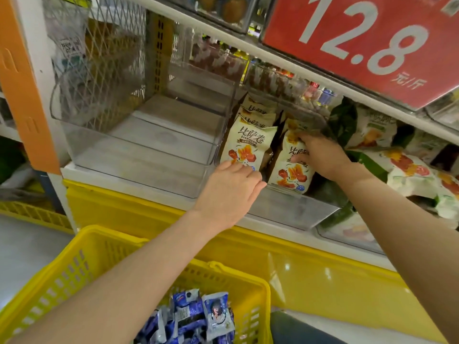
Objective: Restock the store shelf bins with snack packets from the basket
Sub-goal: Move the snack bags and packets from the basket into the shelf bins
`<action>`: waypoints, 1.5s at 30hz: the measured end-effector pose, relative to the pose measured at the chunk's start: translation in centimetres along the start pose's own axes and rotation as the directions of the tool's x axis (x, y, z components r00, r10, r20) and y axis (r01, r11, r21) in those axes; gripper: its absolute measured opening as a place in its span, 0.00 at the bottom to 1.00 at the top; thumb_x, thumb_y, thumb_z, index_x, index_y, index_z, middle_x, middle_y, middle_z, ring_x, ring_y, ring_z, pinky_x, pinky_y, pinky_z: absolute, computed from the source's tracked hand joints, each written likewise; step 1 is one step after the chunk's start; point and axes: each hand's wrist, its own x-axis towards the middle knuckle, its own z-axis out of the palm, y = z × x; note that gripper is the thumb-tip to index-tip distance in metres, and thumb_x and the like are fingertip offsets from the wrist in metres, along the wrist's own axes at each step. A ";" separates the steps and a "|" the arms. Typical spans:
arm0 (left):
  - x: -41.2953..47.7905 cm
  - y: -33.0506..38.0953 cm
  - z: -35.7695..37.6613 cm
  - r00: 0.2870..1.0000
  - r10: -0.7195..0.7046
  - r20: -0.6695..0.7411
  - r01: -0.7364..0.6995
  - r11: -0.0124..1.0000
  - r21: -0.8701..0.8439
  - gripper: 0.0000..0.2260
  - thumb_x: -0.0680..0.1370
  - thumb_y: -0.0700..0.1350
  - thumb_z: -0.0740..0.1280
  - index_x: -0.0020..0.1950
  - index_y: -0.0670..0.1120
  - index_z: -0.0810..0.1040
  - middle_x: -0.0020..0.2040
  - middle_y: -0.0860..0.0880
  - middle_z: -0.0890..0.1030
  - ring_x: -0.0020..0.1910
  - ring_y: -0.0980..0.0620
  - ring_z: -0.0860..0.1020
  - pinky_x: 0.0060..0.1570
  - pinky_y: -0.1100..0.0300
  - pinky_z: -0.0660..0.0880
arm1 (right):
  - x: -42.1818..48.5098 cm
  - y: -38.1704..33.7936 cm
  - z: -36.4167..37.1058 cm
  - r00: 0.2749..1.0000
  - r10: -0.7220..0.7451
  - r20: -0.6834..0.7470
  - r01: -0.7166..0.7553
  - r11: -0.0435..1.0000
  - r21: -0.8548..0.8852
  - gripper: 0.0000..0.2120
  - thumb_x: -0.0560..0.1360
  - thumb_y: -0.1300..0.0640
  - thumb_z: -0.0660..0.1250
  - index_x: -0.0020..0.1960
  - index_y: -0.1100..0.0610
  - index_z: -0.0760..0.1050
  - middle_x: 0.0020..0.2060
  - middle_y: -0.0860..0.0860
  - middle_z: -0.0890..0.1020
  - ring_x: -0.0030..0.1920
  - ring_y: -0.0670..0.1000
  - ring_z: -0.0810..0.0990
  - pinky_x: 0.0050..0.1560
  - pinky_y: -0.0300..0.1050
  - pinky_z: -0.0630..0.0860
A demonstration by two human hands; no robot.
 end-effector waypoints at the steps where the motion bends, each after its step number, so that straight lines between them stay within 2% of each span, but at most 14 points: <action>1: 0.0 0.0 -0.1 1.000 -0.003 0.011 0.003 1.000 0.001 0.12 0.80 0.50 0.59 0.48 0.47 0.80 0.43 0.50 0.83 0.43 0.53 0.80 0.47 0.58 0.73 | -0.1 -0.1 0.2 1.000 0.008 0.004 -0.008 1.000 0.019 0.29 0.73 0.51 0.69 0.71 0.55 0.64 0.66 0.58 0.73 0.64 0.60 0.72 0.65 0.55 0.69; 5: 0.0 0.2 -0.4 0.999 -0.012 0.052 0.011 1.000 0.010 0.12 0.80 0.50 0.59 0.49 0.46 0.80 0.44 0.49 0.83 0.44 0.52 0.80 0.48 0.57 0.73 | -0.9 -0.6 0.4 0.998 0.068 -0.007 -0.066 0.987 0.147 0.29 0.75 0.54 0.68 0.72 0.54 0.61 0.68 0.57 0.71 0.66 0.58 0.71 0.66 0.55 0.69; 10: 0.1 0.2 -0.8 0.991 -0.025 0.134 0.028 0.999 -0.016 0.16 0.81 0.51 0.52 0.56 0.47 0.77 0.53 0.50 0.81 0.52 0.52 0.77 0.55 0.57 0.68 | -5.0 -2.7 -0.1 0.985 0.119 -0.128 -0.077 0.951 0.299 0.24 0.79 0.48 0.58 0.73 0.53 0.59 0.71 0.54 0.67 0.66 0.56 0.71 0.62 0.52 0.71; 15: -0.5 0.3 -1.9 0.966 -0.086 0.245 0.098 0.994 -0.038 0.17 0.82 0.51 0.51 0.66 0.47 0.69 0.64 0.48 0.74 0.64 0.50 0.70 0.66 0.54 0.62 | -12.0 -6.0 0.8 0.998 0.021 -0.060 -0.002 0.956 0.294 0.24 0.80 0.45 0.52 0.74 0.51 0.57 0.71 0.53 0.66 0.68 0.54 0.69 0.65 0.51 0.68; 19: -3.4 0.6 -4.6 0.966 -0.108 0.233 0.135 0.985 -0.104 0.19 0.81 0.50 0.53 0.72 0.48 0.63 0.70 0.49 0.67 0.70 0.51 0.63 0.70 0.56 0.57 | -16.5 -8.1 1.9 0.991 -0.071 -0.111 0.088 0.983 0.159 0.28 0.81 0.48 0.53 0.76 0.58 0.51 0.76 0.53 0.55 0.76 0.50 0.51 0.73 0.38 0.42; 20: -4.6 0.6 -5.4 0.967 -0.124 0.223 0.156 0.979 -0.130 0.19 0.81 0.50 0.53 0.72 0.48 0.63 0.69 0.50 0.68 0.69 0.52 0.65 0.68 0.58 0.59 | -17.4 -8.8 2.0 0.990 -0.067 -0.122 0.088 0.980 0.176 0.27 0.81 0.49 0.53 0.76 0.58 0.52 0.76 0.53 0.56 0.76 0.50 0.51 0.72 0.37 0.42; 23: -9.5 0.1 -7.7 0.963 -0.182 0.200 0.213 0.967 -0.141 0.17 0.81 0.50 0.52 0.68 0.49 0.68 0.62 0.52 0.72 0.61 0.56 0.69 0.59 0.66 0.60 | -19.4 -11.8 2.1 0.984 -0.111 -0.140 0.145 0.954 0.263 0.21 0.81 0.49 0.54 0.71 0.56 0.63 0.66 0.52 0.70 0.66 0.51 0.67 0.67 0.41 0.61; 26: -14.2 -1.6 -9.3 0.928 -0.311 0.204 0.338 0.934 -0.115 0.16 0.80 0.49 0.53 0.65 0.49 0.71 0.58 0.53 0.74 0.58 0.55 0.70 0.57 0.64 0.60 | -20.4 -15.8 3.4 0.968 -0.198 -0.153 0.239 0.915 0.326 0.17 0.81 0.49 0.54 0.66 0.54 0.69 0.58 0.49 0.73 0.60 0.49 0.71 0.61 0.40 0.65; 29: -18.3 -4.4 -10.0 0.865 -0.464 0.191 0.482 0.874 -0.063 0.12 0.80 0.46 0.57 0.61 0.47 0.73 0.55 0.51 0.76 0.55 0.51 0.72 0.55 0.57 0.66 | -20.8 -20.4 6.3 0.961 -0.264 -0.084 0.276 0.884 0.377 0.18 0.81 0.48 0.51 0.66 0.53 0.67 0.59 0.48 0.72 0.60 0.47 0.70 0.61 0.39 0.65; 32: -23.1 -8.0 -10.0 0.752 -0.629 0.196 0.633 0.773 0.049 0.10 0.79 0.43 0.60 0.58 0.43 0.75 0.52 0.45 0.77 0.51 0.44 0.74 0.51 0.49 0.68 | -21.3 -25.0 10.4 0.955 -0.292 0.052 0.240 0.864 0.444 0.19 0.82 0.47 0.49 0.68 0.54 0.65 0.60 0.49 0.71 0.60 0.47 0.70 0.60 0.38 0.65; 36: -29.7 -12.1 -9.2 0.478 -0.806 0.349 0.784 0.571 0.243 0.14 0.79 0.44 0.60 0.63 0.39 0.72 0.56 0.38 0.75 0.55 0.37 0.74 0.53 0.45 0.68 | -22.6 -30.4 16.3 0.878 -0.335 0.340 0.101 0.826 0.555 0.20 0.82 0.49 0.50 0.72 0.56 0.60 0.66 0.53 0.67 0.64 0.51 0.69 0.62 0.42 0.66; 39: -33.8 -13.6 -8.6 0.325 -0.800 0.504 0.864 0.468 0.185 0.14 0.82 0.48 0.53 0.60 0.42 0.72 0.57 0.39 0.77 0.57 0.40 0.75 0.54 0.50 0.69 | -23.1 -33.2 19.7 0.780 -0.324 0.536 -0.114 0.768 0.630 0.23 0.82 0.51 0.53 0.74 0.58 0.56 0.71 0.54 0.64 0.69 0.53 0.66 0.67 0.44 0.64; 42: -36.0 -13.6 -7.9 0.303 -0.753 0.584 0.919 0.392 0.029 0.12 0.82 0.50 0.51 0.47 0.45 0.69 0.42 0.42 0.79 0.47 0.40 0.78 0.47 0.52 0.72 | -22.5 -35.1 22.0 0.746 -0.282 0.603 -0.263 0.707 0.657 0.23 0.81 0.54 0.56 0.73 0.60 0.57 0.71 0.55 0.65 0.70 0.54 0.65 0.69 0.45 0.63; 45: -36.7 -13.4 -7.3 0.313 -0.792 0.524 0.935 0.353 -0.025 0.13 0.81 0.53 0.51 0.44 0.46 0.67 0.34 0.48 0.74 0.38 0.43 0.76 0.40 0.53 0.70 | -21.0 -36.3 23.4 0.760 -0.182 0.624 -0.429 0.581 0.692 0.20 0.80 0.60 0.58 0.71 0.62 0.60 0.70 0.56 0.68 0.69 0.55 0.67 0.67 0.44 0.63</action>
